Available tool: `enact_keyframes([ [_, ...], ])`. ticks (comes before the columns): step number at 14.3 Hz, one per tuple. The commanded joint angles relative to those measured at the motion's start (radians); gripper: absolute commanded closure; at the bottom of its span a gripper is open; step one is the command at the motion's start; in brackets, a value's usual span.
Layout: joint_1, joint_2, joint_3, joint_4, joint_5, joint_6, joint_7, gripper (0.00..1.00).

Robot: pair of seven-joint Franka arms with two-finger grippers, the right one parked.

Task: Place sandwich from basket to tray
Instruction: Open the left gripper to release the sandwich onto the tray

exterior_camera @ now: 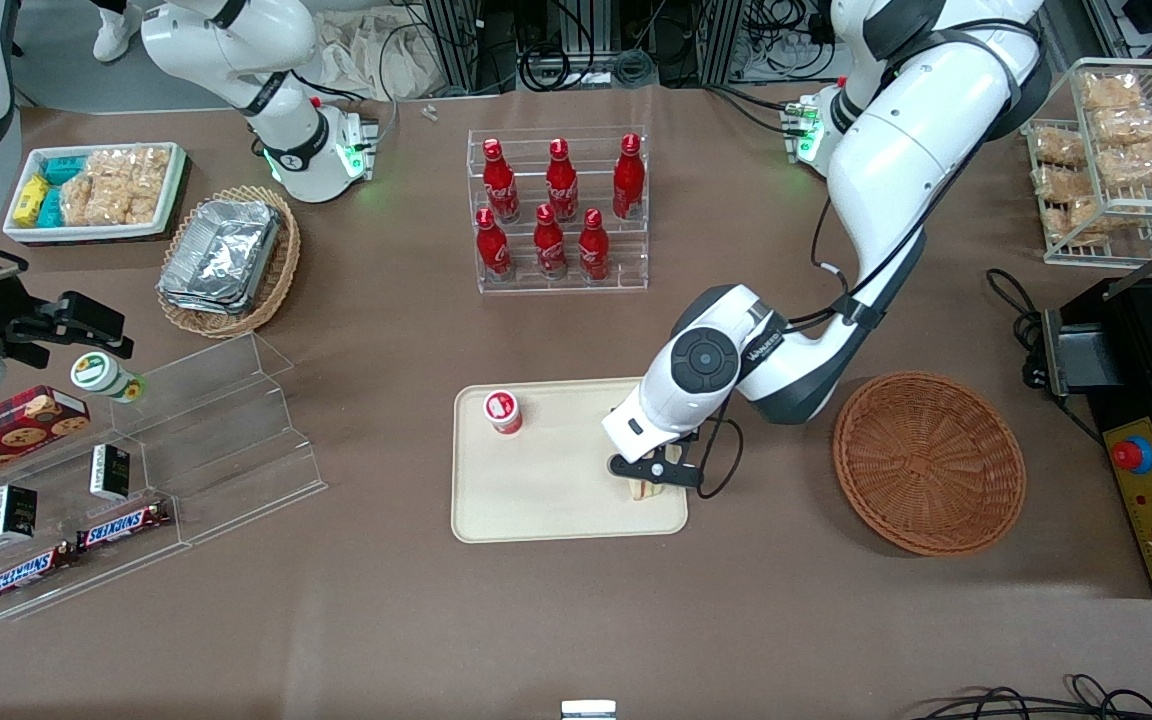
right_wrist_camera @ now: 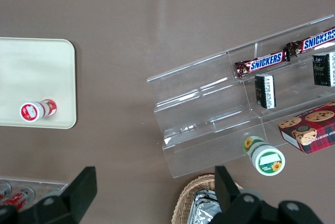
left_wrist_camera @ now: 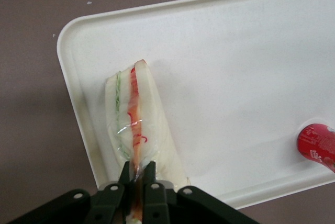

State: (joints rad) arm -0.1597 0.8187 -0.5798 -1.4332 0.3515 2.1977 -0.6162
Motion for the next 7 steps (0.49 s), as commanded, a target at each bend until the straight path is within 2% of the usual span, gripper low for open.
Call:
enact_keyframes([
  [1, 0.002, -0.013, -0.002, 0.02, 0.021, -0.022, -0.016, 0.01],
  [4, 0.018, -0.055, -0.002, 0.022, 0.011, -0.117, -0.019, 0.01],
  [7, 0.086, -0.134, -0.011, 0.023, -0.011, -0.272, -0.016, 0.01],
])
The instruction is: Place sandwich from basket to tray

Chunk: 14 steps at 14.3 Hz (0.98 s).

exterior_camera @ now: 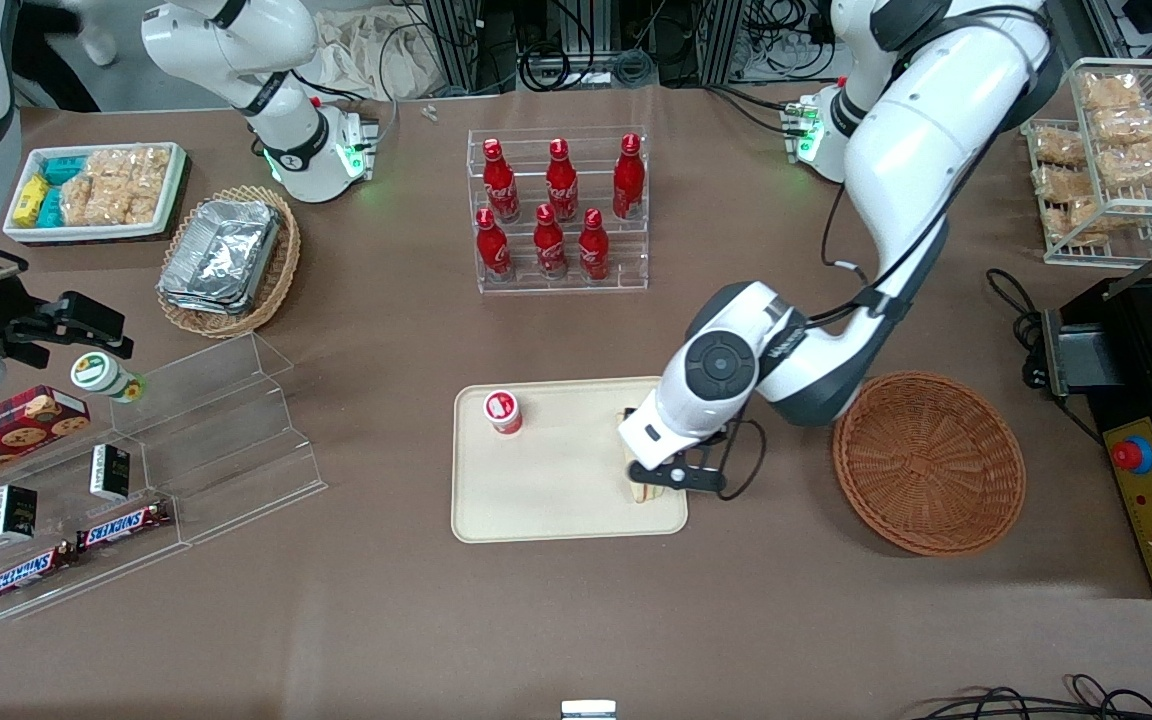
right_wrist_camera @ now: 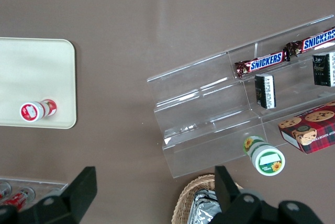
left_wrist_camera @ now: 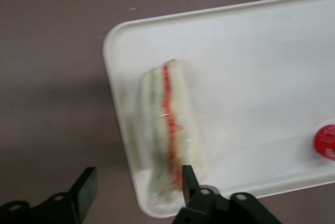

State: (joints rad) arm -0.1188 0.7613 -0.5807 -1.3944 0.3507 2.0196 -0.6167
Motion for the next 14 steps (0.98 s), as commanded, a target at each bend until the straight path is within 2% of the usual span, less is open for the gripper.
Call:
enact_keyframes([
  [1, 0.065, -0.123, -0.007, -0.017, -0.018, -0.14, -0.002, 0.01],
  [3, 0.102, -0.196, -0.002, -0.02, -0.018, -0.211, 0.021, 0.01],
  [5, 0.184, -0.226, -0.016, -0.02, -0.03, -0.286, 0.023, 0.01],
  [7, 0.226, -0.278, -0.024, -0.02, -0.117, -0.335, 0.005, 0.01],
  [11, 0.356, -0.361, -0.028, -0.023, -0.131, -0.354, 0.035, 0.01],
  [14, 0.39, -0.398, -0.022, -0.018, -0.147, -0.406, 0.199, 0.01],
])
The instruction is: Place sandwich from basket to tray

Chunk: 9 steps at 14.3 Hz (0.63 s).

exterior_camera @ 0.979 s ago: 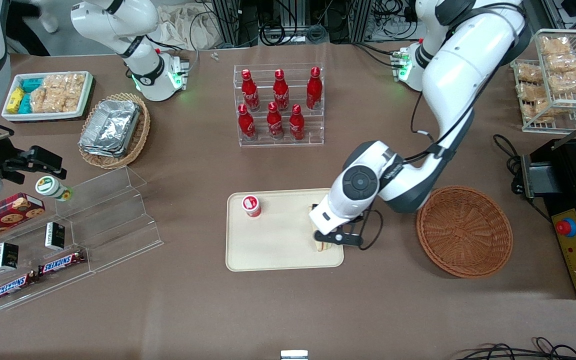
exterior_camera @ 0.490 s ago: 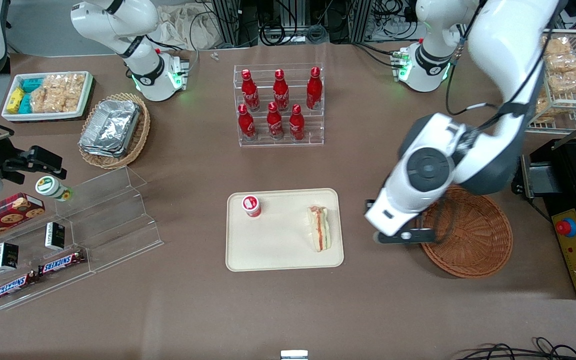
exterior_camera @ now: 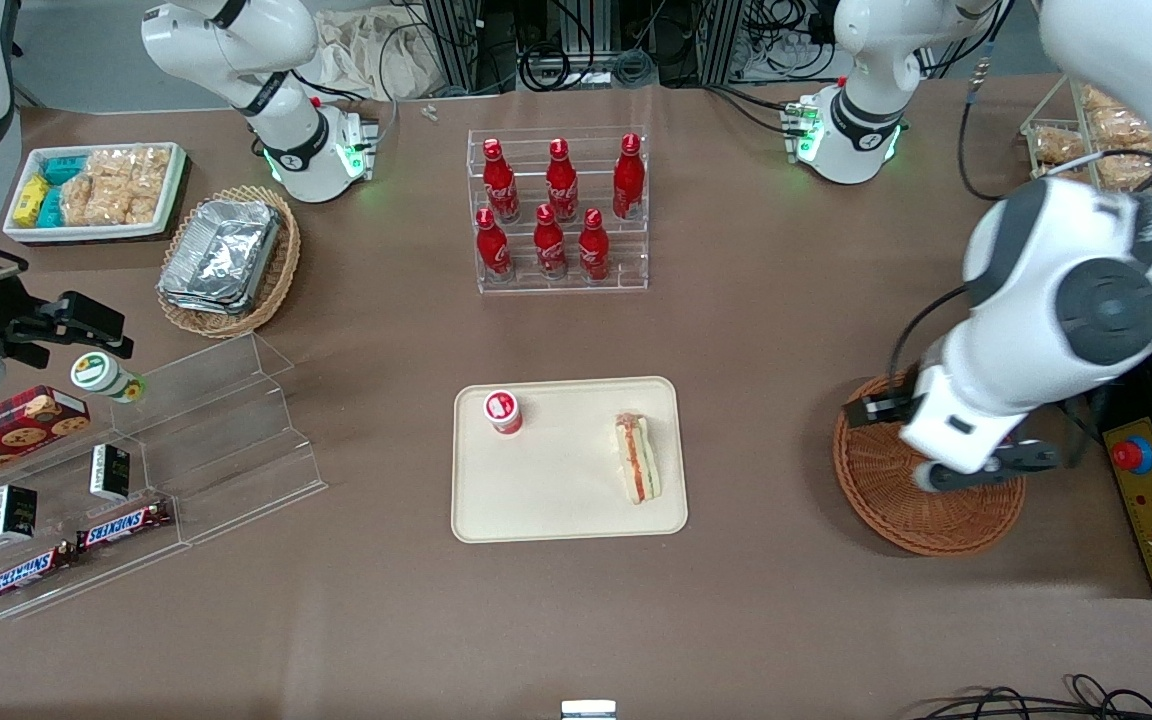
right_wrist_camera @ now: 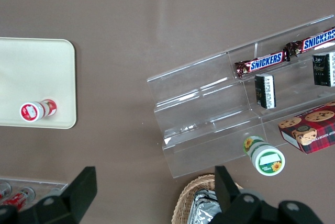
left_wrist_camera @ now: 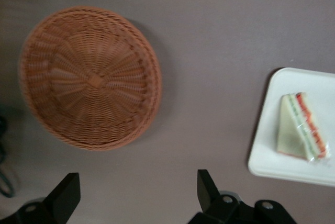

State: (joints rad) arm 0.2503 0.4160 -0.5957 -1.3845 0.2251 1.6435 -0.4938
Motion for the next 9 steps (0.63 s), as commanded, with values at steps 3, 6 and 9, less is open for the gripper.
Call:
enact_keyframes([
  [3, 0.09, -0.062, -0.012, -0.028, -0.018, -0.03, 0.11, 0.0],
  [6, 0.101, -0.089, -0.003, -0.03, -0.023, -0.031, 0.229, 0.0],
  [9, 0.006, -0.133, 0.193, -0.027, -0.123, -0.036, 0.39, 0.0],
])
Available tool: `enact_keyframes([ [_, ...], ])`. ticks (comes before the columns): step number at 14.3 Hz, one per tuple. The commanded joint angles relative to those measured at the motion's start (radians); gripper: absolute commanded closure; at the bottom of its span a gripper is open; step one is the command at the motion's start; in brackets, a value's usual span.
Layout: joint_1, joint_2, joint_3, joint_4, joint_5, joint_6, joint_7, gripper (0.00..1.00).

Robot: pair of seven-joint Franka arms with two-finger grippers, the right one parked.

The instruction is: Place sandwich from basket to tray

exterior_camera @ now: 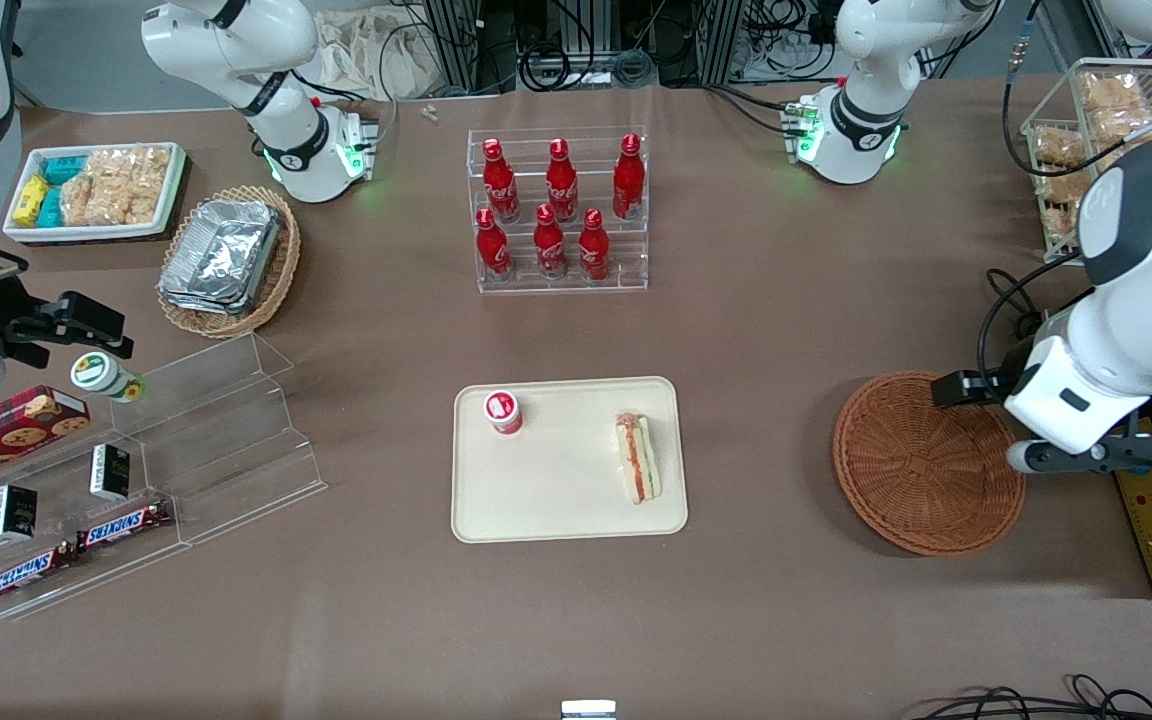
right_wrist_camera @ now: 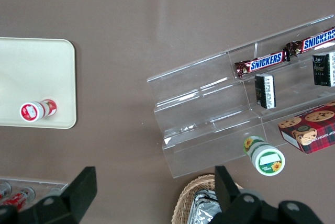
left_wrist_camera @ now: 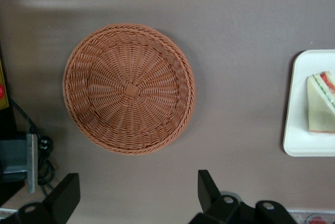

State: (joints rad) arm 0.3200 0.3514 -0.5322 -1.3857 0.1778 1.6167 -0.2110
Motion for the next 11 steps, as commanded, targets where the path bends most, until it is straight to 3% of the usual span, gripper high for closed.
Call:
enact_keyframes([
  [1, -0.14, -0.089, 0.255, -0.027, -0.121, -0.009, 0.166, 0.0],
  [3, -0.299, -0.112, 0.487, -0.032, -0.194, -0.009, 0.255, 0.0],
  [5, -0.393, -0.114, 0.622, -0.032, -0.231, -0.008, 0.31, 0.0],
  [11, -0.392, -0.094, 0.632, -0.016, -0.235, 0.008, 0.303, 0.0],
])
